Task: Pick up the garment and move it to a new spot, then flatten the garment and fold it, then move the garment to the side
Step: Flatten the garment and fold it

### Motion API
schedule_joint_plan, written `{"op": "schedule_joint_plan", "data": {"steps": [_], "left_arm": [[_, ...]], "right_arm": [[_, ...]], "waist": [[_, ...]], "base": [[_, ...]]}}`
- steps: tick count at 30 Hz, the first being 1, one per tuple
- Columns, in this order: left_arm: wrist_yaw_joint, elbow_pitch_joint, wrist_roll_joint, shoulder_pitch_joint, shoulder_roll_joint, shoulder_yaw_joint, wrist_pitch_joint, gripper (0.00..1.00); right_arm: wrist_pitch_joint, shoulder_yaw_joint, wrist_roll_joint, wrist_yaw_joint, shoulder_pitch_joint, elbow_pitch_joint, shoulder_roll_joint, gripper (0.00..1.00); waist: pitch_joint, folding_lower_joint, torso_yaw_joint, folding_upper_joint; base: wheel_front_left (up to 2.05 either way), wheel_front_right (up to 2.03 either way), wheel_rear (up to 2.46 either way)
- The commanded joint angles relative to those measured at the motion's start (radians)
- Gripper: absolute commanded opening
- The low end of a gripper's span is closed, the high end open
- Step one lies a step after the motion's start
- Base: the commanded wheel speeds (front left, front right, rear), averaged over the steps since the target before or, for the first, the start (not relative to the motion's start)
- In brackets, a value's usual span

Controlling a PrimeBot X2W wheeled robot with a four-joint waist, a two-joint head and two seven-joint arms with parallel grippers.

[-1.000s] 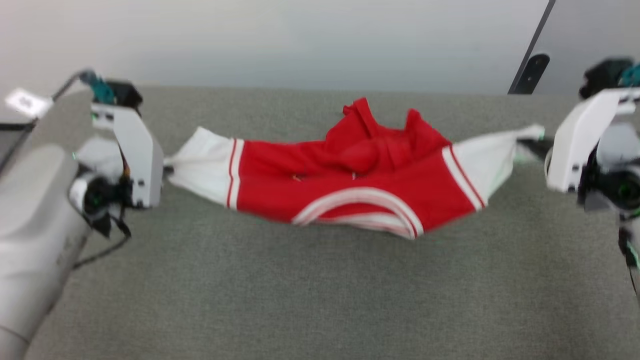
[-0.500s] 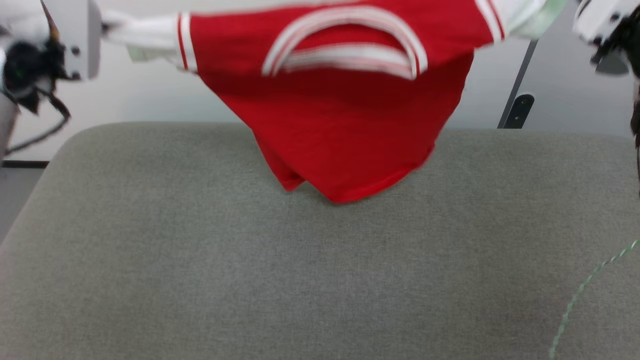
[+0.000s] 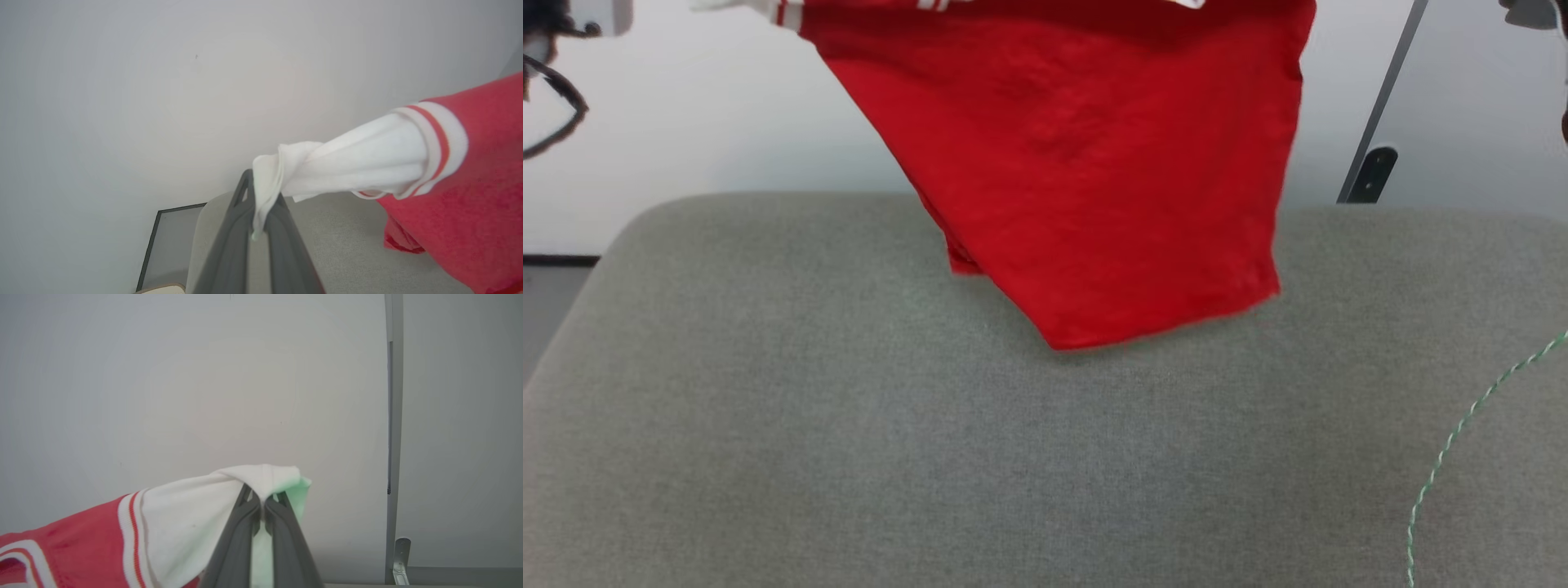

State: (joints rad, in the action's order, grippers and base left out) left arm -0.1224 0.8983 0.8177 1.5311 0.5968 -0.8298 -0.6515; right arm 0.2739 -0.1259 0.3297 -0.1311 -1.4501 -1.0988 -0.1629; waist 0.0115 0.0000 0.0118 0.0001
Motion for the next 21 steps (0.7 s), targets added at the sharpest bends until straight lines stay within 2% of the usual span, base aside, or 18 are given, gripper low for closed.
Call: {"op": "schedule_joint_plan", "data": {"steps": [1, 10, 12, 15, 17, 21], "left_arm": [[0.009, 0.015, -0.012, 0.018, 0.003, 0.001, 0.025, 0.0], [0.072, 0.033, -0.094, 0.186, -0.003, 0.024, 0.259, 0.0], [0.084, 0.047, -0.096, 0.231, -0.021, 0.037, 0.304, 0.0], [0.094, 0.07, -0.117, 0.299, -0.053, 0.038, 0.365, 0.0], [0.082, 0.081, -0.144, 0.347, -0.065, 0.023, 0.408, 0.0], [0.084, 0.117, -0.161, 0.437, -0.103, 0.031, 0.487, 0.0]], "right_arm": [[-0.027, -0.01, -0.015, 0.001, -0.028, -0.012, -0.003, 0.0], [-0.234, -0.011, -0.121, 0.001, -0.195, -0.025, 0.009, 0.0], [-0.273, -0.023, -0.142, 0.001, -0.232, -0.039, 0.012, 0.0], [-0.346, -0.049, -0.188, 0.001, -0.287, -0.055, 0.006, 0.0], [-0.409, -0.069, -0.228, 0.001, -0.316, -0.059, -0.003, 0.0], [-0.499, -0.12, -0.308, 0.001, -0.367, -0.061, -0.011, 0.0]], "waist": [[-0.037, 0.0, -0.003, -0.0001], [-0.32, 0.0, -0.028, -0.0001], [-0.39, 0.0, -0.033, -0.0001], [-0.488, 0.0, -0.032, -0.0001], [-0.539, 0.0, -0.027, -0.0001], [-0.625, 0.0, -0.014, -0.0001]], "base": [[0.0, 0.0, 0.0], [0.0, 0.0, 0.0], [0.0, 0.0, 0.0], [0.0, 0.0, 0.0], [0.0, 0.0, 0.0], [0.0, 0.0, 0.0]]}}
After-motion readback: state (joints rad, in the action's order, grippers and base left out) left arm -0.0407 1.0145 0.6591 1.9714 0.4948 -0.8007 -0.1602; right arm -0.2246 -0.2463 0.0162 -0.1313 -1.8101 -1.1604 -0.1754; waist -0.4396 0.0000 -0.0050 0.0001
